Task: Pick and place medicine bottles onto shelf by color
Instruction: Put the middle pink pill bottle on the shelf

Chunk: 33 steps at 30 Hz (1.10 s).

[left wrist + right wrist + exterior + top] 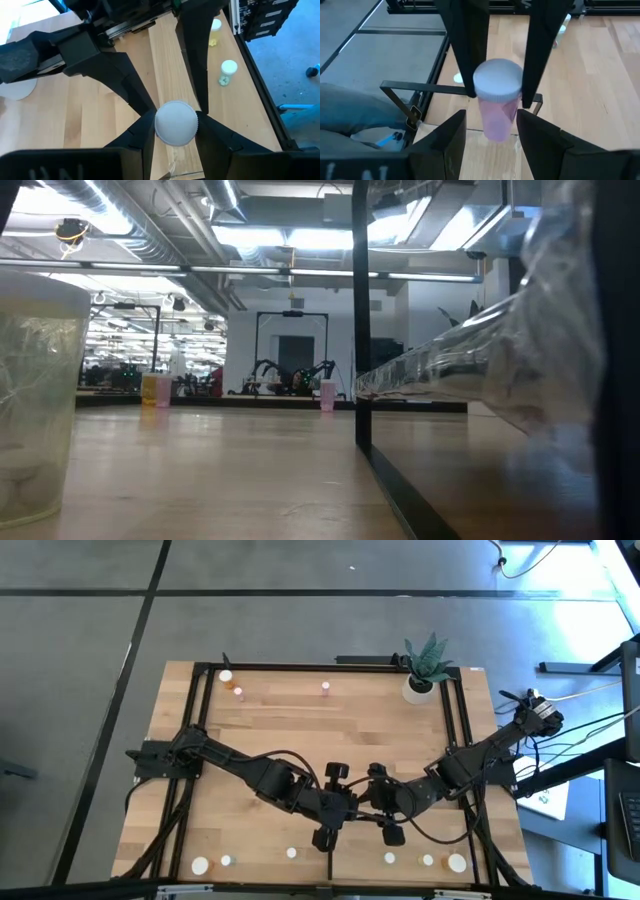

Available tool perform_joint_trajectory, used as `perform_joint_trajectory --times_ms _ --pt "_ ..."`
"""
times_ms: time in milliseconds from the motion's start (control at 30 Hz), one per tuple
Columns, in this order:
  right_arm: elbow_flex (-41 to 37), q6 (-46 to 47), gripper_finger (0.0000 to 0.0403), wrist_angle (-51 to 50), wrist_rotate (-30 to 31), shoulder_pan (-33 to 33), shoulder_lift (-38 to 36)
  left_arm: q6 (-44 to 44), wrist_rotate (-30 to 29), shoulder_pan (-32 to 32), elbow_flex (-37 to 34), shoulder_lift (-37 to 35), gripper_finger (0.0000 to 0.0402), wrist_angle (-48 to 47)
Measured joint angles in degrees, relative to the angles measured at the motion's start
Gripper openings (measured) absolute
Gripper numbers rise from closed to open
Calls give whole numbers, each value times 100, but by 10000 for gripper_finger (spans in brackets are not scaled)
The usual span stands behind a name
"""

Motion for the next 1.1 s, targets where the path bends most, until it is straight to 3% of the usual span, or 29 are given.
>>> perform_joint_trajectory --times_ms 933,1100 --pt "0 -443 177 419 -25 -7 264 105 -24 -4 -2 0 110 13" --pt "0 -451 157 419 7 -7 262 105 -25 -4 -2 0 110 11"
